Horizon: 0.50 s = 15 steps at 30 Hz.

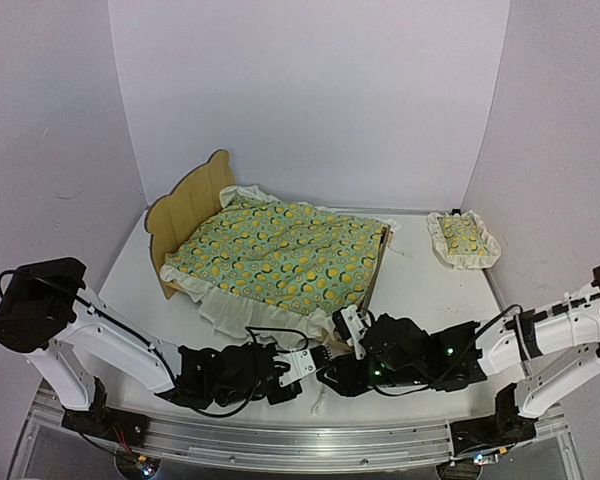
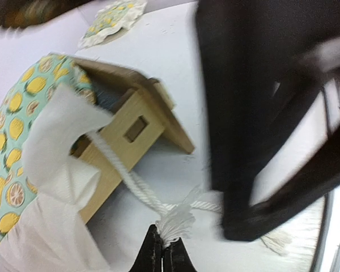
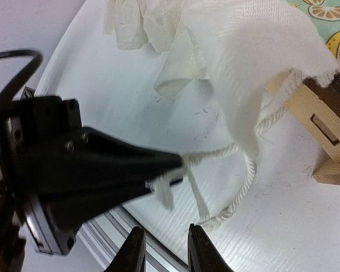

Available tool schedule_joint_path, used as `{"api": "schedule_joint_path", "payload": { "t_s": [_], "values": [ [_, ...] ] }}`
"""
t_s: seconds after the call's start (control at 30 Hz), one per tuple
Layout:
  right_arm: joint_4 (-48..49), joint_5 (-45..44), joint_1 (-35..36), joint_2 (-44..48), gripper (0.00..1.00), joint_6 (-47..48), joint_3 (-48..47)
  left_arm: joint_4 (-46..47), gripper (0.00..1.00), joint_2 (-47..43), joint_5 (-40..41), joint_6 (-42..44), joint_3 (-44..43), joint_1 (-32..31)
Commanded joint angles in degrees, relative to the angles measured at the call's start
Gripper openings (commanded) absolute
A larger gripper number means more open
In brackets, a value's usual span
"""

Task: Set up the pet bed

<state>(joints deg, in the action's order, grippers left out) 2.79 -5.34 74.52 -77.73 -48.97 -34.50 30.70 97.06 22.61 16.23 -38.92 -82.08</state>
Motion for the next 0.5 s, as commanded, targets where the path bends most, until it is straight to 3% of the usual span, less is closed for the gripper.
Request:
{"api": "schedule_joint_path", "payload": {
  "t_s": [0.0,0.1,0.47],
  "values": [
    [-5.38,-3.76,0.89,4.96,0.34,-0.39,1.64,2.88,0.00,-1.76,5.11,-7.00,0.16,1.11],
    [-3.57,-4.86,1.36,5.13,0.45,-1.01,3.48,3.22,0.00,-1.97,4.81,-9.07,0.33,1.10],
    [-4.75,-13.34,5.09,-15.06,0.52,-6.98,-6.66,4.75,0.00,-2.68,4.32,-14.90,1.40,1.13]
  ]
}}
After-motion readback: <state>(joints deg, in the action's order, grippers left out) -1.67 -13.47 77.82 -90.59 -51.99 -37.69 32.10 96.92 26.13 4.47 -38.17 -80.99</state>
